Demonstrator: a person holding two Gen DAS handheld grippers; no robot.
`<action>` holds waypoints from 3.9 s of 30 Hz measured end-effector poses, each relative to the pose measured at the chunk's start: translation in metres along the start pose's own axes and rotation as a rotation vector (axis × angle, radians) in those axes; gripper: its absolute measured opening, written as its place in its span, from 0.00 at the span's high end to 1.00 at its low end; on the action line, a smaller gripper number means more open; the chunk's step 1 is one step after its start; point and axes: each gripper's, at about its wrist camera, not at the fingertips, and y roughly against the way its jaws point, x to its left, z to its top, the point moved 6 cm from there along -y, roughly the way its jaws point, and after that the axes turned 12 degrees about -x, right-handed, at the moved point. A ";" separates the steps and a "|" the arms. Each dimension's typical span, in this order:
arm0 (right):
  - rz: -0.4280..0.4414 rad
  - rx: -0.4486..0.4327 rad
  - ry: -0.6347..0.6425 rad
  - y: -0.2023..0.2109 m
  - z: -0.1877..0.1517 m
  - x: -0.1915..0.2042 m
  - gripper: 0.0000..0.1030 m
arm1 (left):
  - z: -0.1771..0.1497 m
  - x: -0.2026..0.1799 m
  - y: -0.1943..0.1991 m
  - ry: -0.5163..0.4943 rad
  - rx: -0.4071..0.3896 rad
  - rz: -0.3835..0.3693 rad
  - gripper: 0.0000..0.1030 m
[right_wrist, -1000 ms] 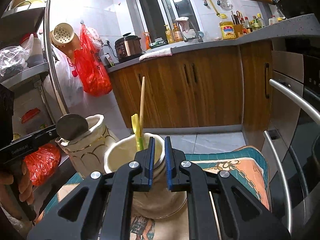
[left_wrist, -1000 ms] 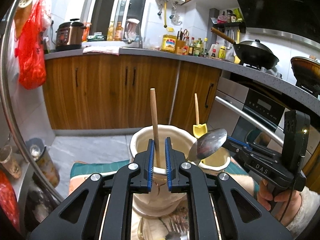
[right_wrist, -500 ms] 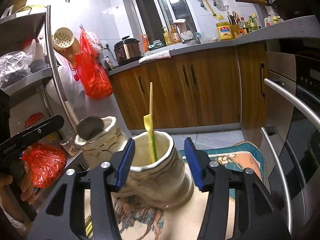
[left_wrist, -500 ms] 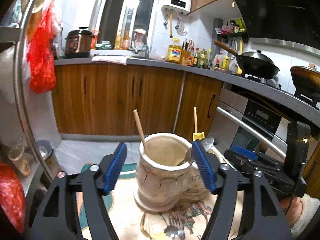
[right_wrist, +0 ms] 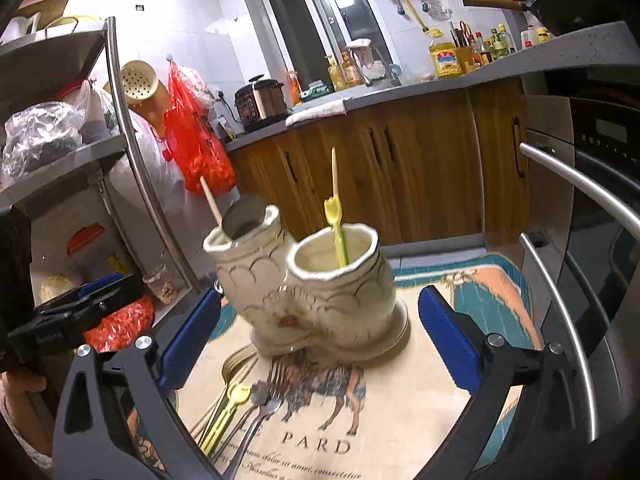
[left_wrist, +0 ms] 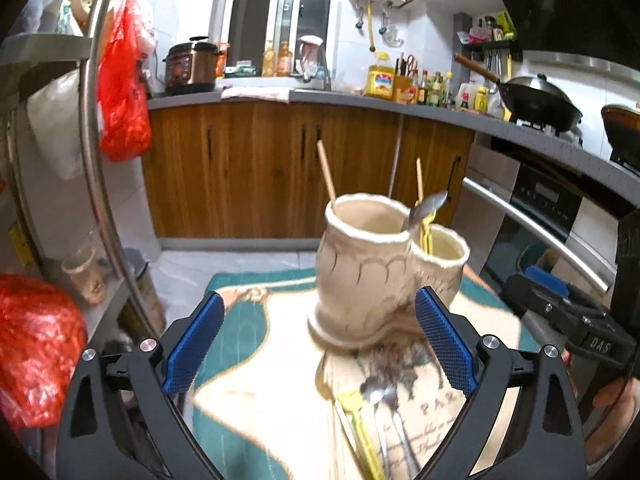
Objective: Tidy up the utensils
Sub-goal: 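Withdraw both open tools back over the remaining utensils, then grasp a gold fork with the left tool while the right tool grasps a silver fork, then lift the gold fork with the left tool while the right tool lifts the silver fork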
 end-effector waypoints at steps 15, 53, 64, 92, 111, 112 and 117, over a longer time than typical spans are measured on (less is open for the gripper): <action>-0.059 0.186 0.097 -0.022 -0.064 0.008 0.05 | -0.058 0.029 -0.003 -0.023 0.089 0.060 0.07; 0.005 0.467 0.229 -0.045 -0.128 0.059 0.95 | -0.095 0.016 -0.021 -0.015 0.251 -0.023 0.07; -0.022 0.423 0.157 -0.038 -0.110 0.031 0.95 | -0.103 -0.011 -0.040 -0.042 0.290 -0.062 0.19; 0.019 0.392 0.167 -0.031 -0.103 0.022 0.95 | -0.100 0.000 -0.068 0.084 0.341 -0.045 0.88; 0.063 0.146 0.182 0.007 -0.050 0.035 0.95 | -0.029 -0.001 0.013 0.131 0.026 -0.188 0.95; 0.065 0.121 0.185 0.010 -0.045 0.036 0.95 | -0.027 -0.001 0.017 0.123 0.010 -0.188 0.96; 0.067 0.047 0.193 0.017 -0.030 0.035 0.95 | -0.014 -0.004 0.031 0.087 -0.050 -0.188 0.96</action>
